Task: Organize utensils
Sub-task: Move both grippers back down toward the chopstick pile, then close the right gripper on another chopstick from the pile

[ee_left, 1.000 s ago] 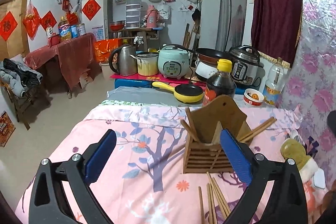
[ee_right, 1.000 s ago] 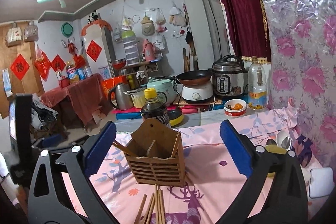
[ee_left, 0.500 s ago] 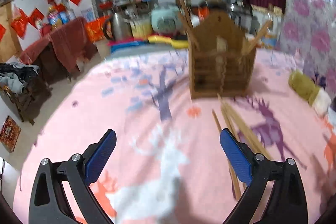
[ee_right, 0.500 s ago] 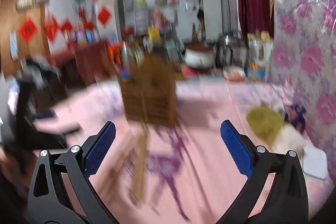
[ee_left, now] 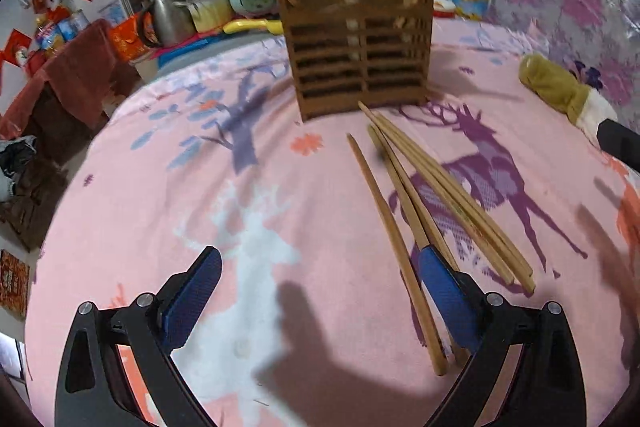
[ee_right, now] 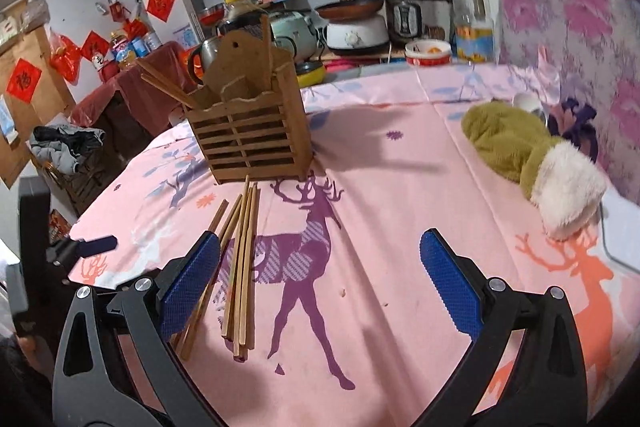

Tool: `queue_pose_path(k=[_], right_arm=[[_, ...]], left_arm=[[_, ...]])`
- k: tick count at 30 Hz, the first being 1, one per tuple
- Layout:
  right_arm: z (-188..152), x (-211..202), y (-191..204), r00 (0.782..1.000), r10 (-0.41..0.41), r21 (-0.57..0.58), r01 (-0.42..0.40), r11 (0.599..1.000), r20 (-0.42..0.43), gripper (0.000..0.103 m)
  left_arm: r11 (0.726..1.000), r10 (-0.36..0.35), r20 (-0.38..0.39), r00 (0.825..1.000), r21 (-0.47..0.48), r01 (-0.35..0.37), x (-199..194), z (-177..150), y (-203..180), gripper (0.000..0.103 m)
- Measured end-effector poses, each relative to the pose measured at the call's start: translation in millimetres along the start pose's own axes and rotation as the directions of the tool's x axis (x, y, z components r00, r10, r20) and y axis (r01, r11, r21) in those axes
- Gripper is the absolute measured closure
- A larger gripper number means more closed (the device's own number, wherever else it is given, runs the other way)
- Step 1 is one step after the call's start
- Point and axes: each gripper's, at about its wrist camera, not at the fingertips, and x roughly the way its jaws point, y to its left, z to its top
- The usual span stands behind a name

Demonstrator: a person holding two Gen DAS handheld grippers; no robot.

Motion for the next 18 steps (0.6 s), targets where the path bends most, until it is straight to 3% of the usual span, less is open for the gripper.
queue_pose_path(k=[7, 18], right_arm=[[1, 5, -9, 0.999, 0.012, 0.052, -0.010, 0.999, -0.031, 0.006], [-5, 14, 3, 0.998, 0.016, 0.013, -0.015, 1.000, -0.060, 0.006]], left_arm=[[0.999, -0.037, -0.101, 0.994, -0.024, 0.034, 25, -3, 6, 0.006], [0.997, -0.066, -0.114, 0.991, -0.054, 0.060, 29, 0, 12, 0.006]])
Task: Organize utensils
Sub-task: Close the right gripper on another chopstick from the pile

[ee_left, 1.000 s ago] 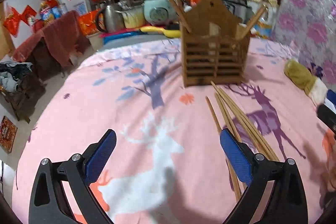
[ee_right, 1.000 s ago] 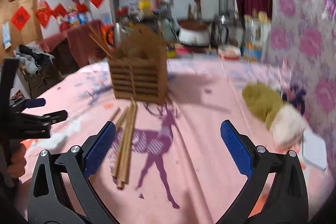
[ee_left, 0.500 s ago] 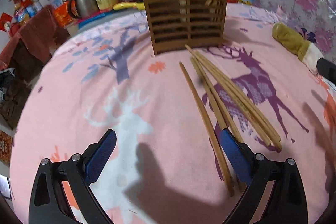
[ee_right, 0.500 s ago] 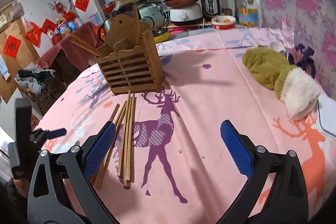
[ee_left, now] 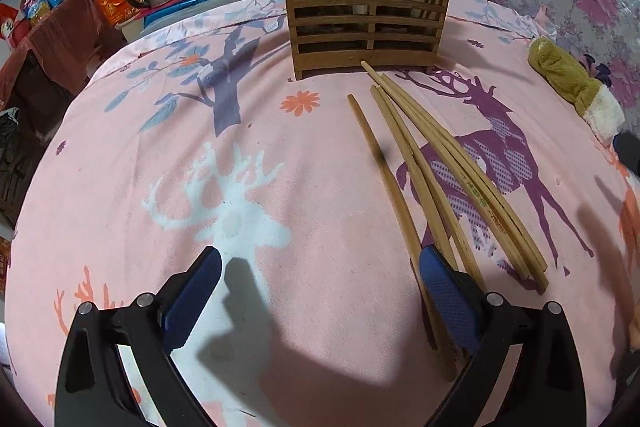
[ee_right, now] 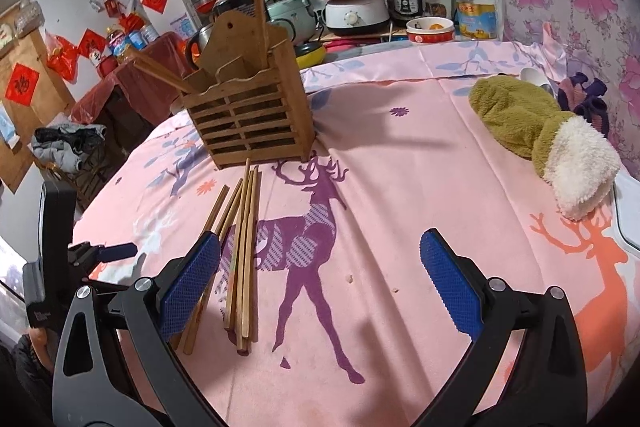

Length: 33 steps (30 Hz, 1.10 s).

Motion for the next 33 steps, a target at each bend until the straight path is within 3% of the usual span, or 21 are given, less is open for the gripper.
queue_pose_path(k=[3, 5, 7, 10, 12, 15, 18, 27, 33], right_arm=[[-4, 8, 8, 0.999, 0.036, -0.030, -0.037, 0.999, -0.035, 0.011], [-8, 15, 14, 0.995, 0.065, -0.053, -0.069, 0.996, -0.074, 0.024], [-14, 26, 21, 0.984, 0.109, -0.078, -0.121, 0.990, -0.139, 0.044], [-22, 38, 30, 0.969, 0.132, -0.107, -0.157, 0.982, -0.210, 0.060], [-27, 43, 36, 0.964, 0.127, -0.130, -0.160, 0.978, -0.232, 0.065], [-31, 46, 40, 0.961, 0.124, -0.146, -0.164, 0.976, -0.248, 0.073], [-35, 51, 43, 0.957, 0.119, -0.155, -0.164, 0.974, -0.266, 0.084], [-30, 51, 28, 0.961, 0.097, -0.115, -0.130, 0.985, -0.258, 0.084], [-36, 53, 42, 0.958, 0.084, -0.176, -0.136, 0.975, -0.273, 0.084]], left_arm=[[1.000, -0.020, -0.006, 1.000, -0.003, 0.020, 2, 1, -2, 0.006], [1.000, -0.026, -0.007, 1.000, -0.002, 0.026, 3, 1, -2, 0.006], [1.000, -0.010, -0.001, 1.000, -0.004, 0.010, 3, 2, -2, 0.006], [0.999, 0.032, 0.005, 0.999, -0.024, -0.032, 6, 5, 4, 0.006], [0.997, 0.064, -0.017, 0.998, -0.050, -0.065, 12, 8, 13, 0.006], [0.994, 0.028, -0.039, 0.999, -0.100, -0.031, 16, 10, 24, 0.006], [0.993, 0.046, -0.037, 0.998, -0.104, -0.049, 16, 11, 25, 0.006], [0.996, 0.026, -0.013, 1.000, -0.089, -0.027, 8, 9, 21, 0.006], [0.997, 0.015, -0.004, 1.000, -0.074, -0.016, 6, 8, 15, 0.006]])
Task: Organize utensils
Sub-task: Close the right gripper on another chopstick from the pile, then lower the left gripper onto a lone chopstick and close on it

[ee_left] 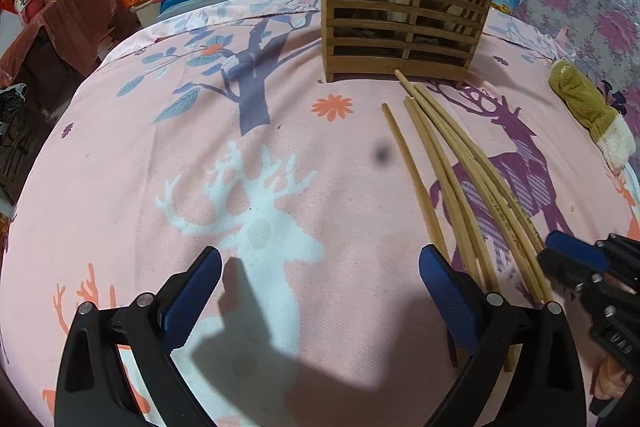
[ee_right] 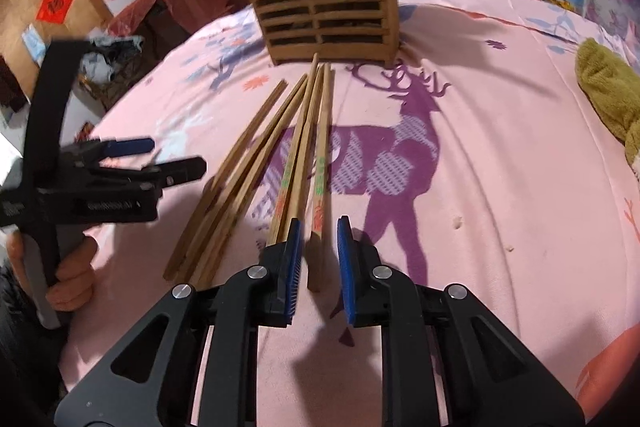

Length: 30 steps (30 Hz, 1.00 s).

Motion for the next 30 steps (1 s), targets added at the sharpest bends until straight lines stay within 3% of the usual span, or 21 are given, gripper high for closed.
queue_pose_path(k=[4, 9, 14, 20, 23, 26, 30], right_arm=[[1, 2, -2, 0.999, -0.035, 0.003, 0.035, 0.999, -0.005, 0.096], [3, 0, -20, 0.999, -0.040, 0.076, 0.040, 0.996, -0.006, 0.097], [3, 0, -16, 0.998, -0.062, 0.055, 0.062, 0.997, -0.004, 0.096], [2, 1, -17, 0.999, -0.049, 0.067, 0.049, 0.997, -0.005, 0.096], [2, 1, -17, 0.999, -0.046, 0.067, 0.046, 0.997, -0.006, 0.094], [2, 1, -17, 0.999, -0.044, 0.065, 0.044, 0.997, -0.005, 0.094], [2, 0, -19, 1.000, -0.030, 0.080, 0.030, 0.996, -0.006, 0.094]], left_arm=[[1.000, -0.005, 0.002, 1.000, 0.025, 0.005, 0, -1, -5, 0.006], [0.998, -0.037, 0.008, 0.999, 0.049, 0.036, -3, -3, -11, 0.006], [0.995, -0.079, -0.006, 0.997, 0.055, 0.080, -1, -4, -14, 0.006], [0.996, 0.006, -0.023, 1.000, 0.085, -0.004, 7, -6, -18, 0.005], [0.997, 0.074, -0.008, 0.997, 0.034, -0.074, 8, 0, 1, 0.005], [0.998, 0.019, -0.029, 0.999, -0.056, -0.021, 9, 4, 24, 0.010], [0.999, 0.022, -0.022, 1.000, -0.025, -0.022, 2, -3, 17, 0.016]])
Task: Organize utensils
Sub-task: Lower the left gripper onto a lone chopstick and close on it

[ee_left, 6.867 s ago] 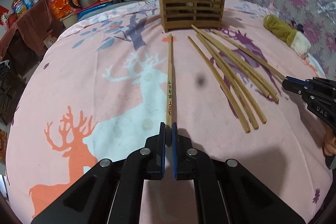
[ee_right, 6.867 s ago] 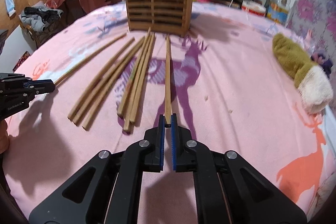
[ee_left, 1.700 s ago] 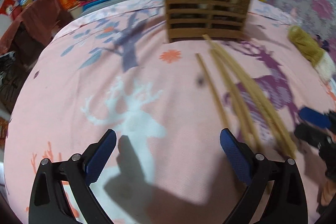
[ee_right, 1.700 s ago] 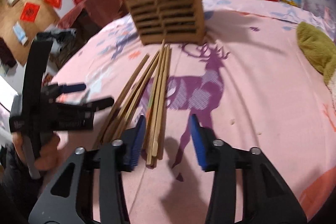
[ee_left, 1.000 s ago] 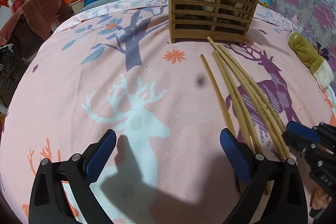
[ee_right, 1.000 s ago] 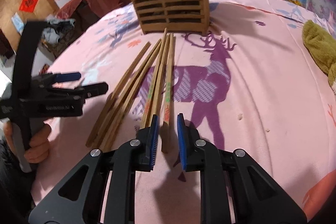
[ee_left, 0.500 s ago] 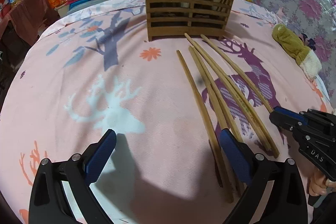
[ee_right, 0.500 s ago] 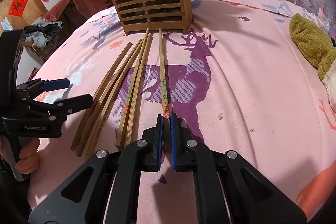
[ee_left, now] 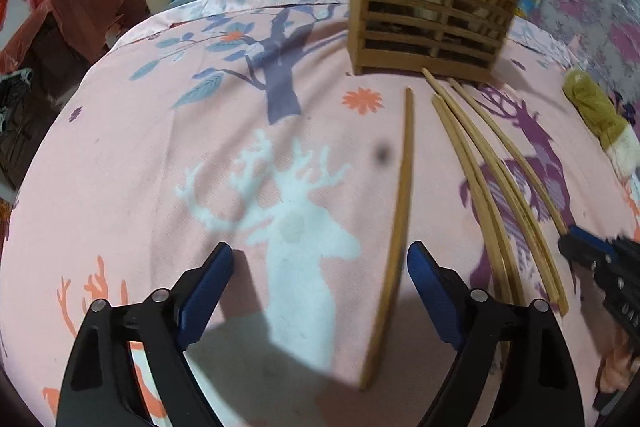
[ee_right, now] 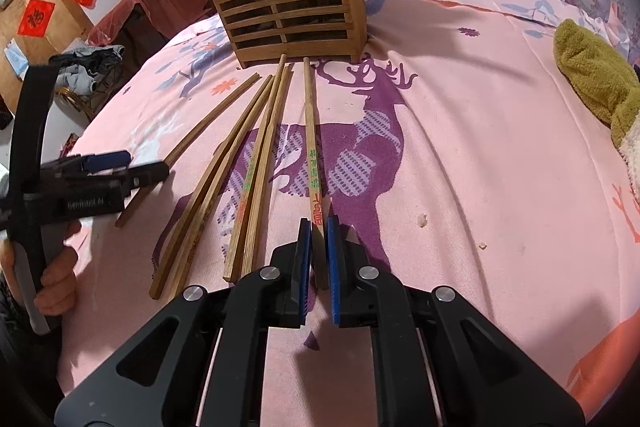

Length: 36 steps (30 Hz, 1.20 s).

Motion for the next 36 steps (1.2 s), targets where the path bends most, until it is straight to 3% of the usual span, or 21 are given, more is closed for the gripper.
queue_pose_path(k=[8, 12, 14, 19, 21, 33, 35, 36], right_arm=[[0, -2, -8, 0.999, 0.045, 0.048, -0.045, 0.998, -0.008, 0.091], [-3, -8, -17, 0.996, 0.086, 0.107, -0.084, 0.991, -0.010, 0.080], [-5, -16, -20, 0.996, 0.089, 0.124, -0.089, 0.988, 0.009, 0.073], [-8, -31, -23, 0.994, 0.089, 0.120, -0.095, 0.988, 0.060, 0.072], [-9, -31, -21, 0.994, 0.085, 0.111, -0.091, 0.990, 0.062, 0.072], [-16, -17, -6, 1.000, 0.025, 0.025, -0.025, 0.999, 0.015, 0.072], [-17, -17, -3, 1.000, 0.008, 0.007, -0.008, 1.000, 0.020, 0.075], [-17, -17, -3, 1.000, 0.004, 0.001, -0.004, 1.000, 0.022, 0.079]], left_arm=[[0.999, -0.019, 0.008, 1.000, 0.043, 0.018, -11, -21, -3, 0.017], [0.996, -0.030, 0.015, 0.999, 0.086, 0.028, -21, -36, -2, 0.019], [0.994, -0.031, 0.024, 0.999, 0.107, 0.029, -25, -42, -3, 0.026], [0.983, -0.055, 0.049, 0.997, 0.180, 0.046, -31, -49, -17, 0.057], [0.979, -0.059, 0.054, 0.997, 0.198, 0.048, -32, -51, -21, 0.063], [0.982, -0.091, 0.044, 0.995, 0.169, 0.083, -32, -49, -17, 0.065], [0.983, -0.097, 0.044, 0.994, 0.163, 0.089, -32, -49, -15, 0.081], [0.983, -0.102, 0.043, 0.994, 0.159, 0.094, -33, -48, -14, 0.094]])
